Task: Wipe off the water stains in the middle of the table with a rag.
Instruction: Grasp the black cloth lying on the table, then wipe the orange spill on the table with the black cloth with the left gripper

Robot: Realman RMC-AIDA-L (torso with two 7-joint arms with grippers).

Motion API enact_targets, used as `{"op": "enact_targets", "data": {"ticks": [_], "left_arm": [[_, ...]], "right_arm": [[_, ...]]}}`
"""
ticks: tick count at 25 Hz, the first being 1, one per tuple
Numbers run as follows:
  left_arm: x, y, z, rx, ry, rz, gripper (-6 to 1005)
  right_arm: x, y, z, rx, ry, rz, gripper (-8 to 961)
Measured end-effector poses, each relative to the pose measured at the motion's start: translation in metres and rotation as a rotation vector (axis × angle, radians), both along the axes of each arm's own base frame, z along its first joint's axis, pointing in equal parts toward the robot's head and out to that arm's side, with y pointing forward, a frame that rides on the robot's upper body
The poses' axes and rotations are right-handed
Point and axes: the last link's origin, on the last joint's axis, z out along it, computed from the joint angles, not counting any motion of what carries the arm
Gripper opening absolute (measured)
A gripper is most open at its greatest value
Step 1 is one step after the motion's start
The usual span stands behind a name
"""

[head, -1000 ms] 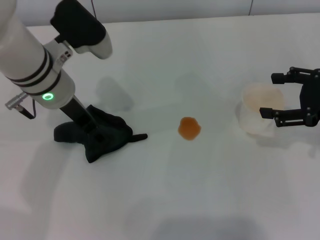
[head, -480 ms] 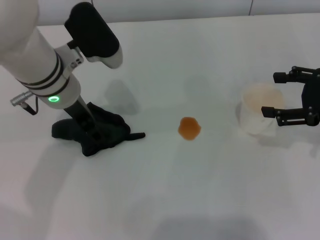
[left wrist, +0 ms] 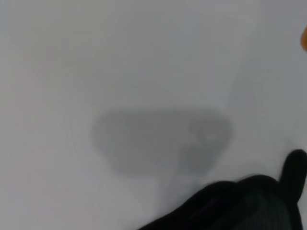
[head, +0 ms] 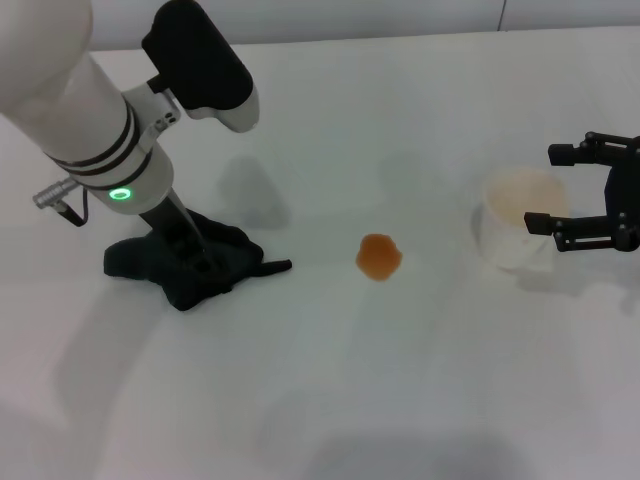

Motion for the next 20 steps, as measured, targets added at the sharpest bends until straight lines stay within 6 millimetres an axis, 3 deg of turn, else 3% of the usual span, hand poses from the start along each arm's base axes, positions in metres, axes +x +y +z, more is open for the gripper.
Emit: {"op": "enact_targets", "data": {"ticks": [3,14,16,20], "left_arm": [[-0.0008,-0.0006,-0.0001,-0.001,0.010,0.014,776],[-0.0021,-0.0033,-0.0021,0.002,0.033,0.027,329],[-0.0022,-0.0029,-0.0019,0.006,0.033,0.028,103],[-0.0017,-0.0014,-0.0014,0.017,0.031,0.026,79]], "right_arm": [[0.0000,0.0000,0.0000,0.000,0.000,0.001,867],[-0.0003,-0.0002,-0.0001,-0.001,0.000,0.003,867],[-0.0003,-0.0002,-0.0001,-0.001,0.000,0.003,867],[-0.0003,-0.0002,-0.0001,-0.001,0.000,0.003,867]]}}
